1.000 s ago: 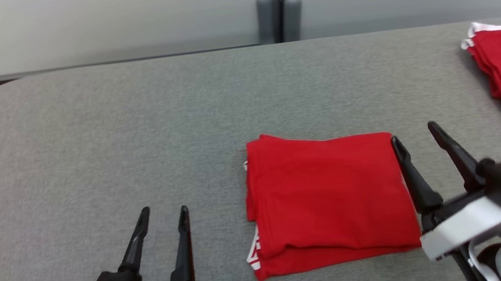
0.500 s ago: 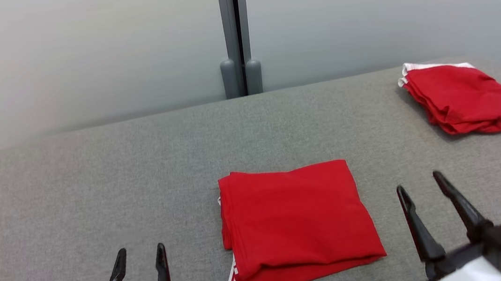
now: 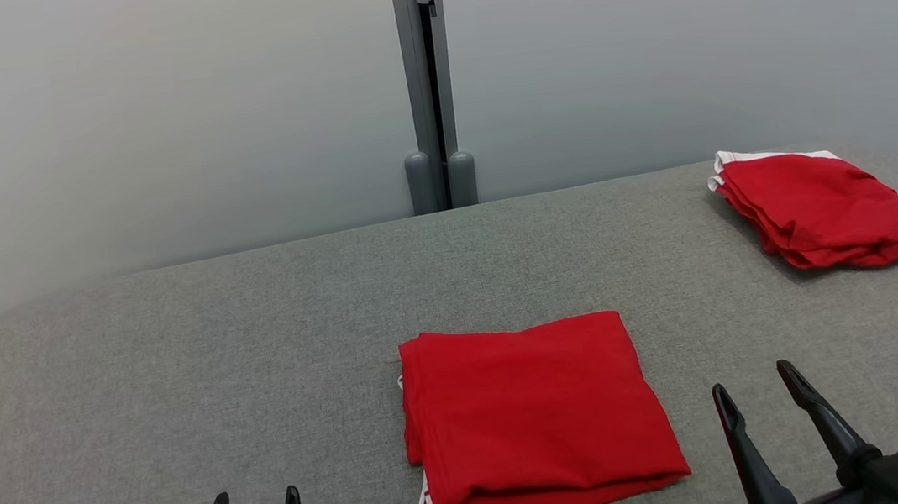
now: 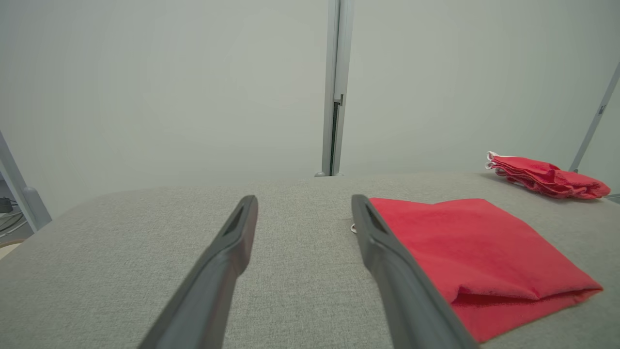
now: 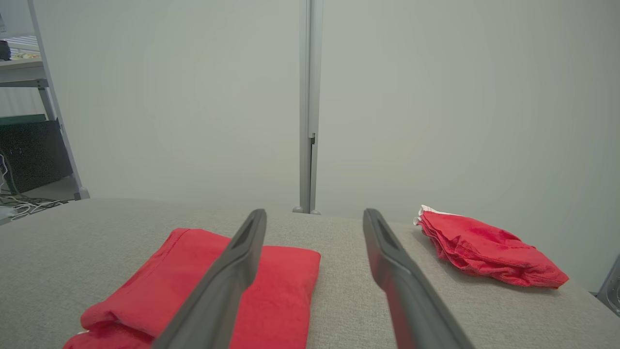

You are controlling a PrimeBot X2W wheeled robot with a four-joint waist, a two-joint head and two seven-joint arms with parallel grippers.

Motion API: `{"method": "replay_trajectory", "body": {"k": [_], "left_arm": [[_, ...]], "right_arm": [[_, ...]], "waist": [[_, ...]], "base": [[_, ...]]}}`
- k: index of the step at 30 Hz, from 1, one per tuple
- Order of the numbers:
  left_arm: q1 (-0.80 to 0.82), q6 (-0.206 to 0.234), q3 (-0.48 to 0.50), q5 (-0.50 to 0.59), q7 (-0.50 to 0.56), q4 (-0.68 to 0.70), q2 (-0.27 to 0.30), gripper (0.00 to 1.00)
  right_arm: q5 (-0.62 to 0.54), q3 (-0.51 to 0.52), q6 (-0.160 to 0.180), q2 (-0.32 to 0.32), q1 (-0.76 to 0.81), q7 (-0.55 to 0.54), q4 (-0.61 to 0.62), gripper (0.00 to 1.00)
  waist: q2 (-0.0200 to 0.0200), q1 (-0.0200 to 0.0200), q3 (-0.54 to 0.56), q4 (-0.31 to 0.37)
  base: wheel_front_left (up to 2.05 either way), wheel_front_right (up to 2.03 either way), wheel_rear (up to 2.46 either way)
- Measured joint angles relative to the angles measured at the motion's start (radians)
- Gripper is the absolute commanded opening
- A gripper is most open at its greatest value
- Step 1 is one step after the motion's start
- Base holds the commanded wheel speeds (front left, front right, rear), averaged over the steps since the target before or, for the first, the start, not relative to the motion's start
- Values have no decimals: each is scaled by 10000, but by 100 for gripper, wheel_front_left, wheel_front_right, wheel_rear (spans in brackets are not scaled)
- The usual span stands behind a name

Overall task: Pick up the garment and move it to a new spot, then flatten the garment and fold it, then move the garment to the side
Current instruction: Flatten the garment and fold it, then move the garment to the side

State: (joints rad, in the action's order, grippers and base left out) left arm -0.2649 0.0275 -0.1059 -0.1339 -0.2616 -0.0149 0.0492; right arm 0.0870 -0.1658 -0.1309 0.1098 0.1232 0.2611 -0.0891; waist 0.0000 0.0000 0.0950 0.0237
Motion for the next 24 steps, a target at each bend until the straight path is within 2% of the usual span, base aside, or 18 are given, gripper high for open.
{"method": "replay_trajectory", "body": {"k": [13, 24], "left_arm": [[12, 217, -63, 104, 0, -8, 0, 100], [94, 232, -201, 107, 0, -90, 0, 100]], "right_arm": [[0, 29, 0, -65, -1, 0, -79, 100], [104, -58, 0, -73, -123, 0, -199, 100]], "waist": [[0, 0, -9, -51], [0, 0, -194, -160]], "base": [[0, 0, 0], [0, 0, 0]]}}
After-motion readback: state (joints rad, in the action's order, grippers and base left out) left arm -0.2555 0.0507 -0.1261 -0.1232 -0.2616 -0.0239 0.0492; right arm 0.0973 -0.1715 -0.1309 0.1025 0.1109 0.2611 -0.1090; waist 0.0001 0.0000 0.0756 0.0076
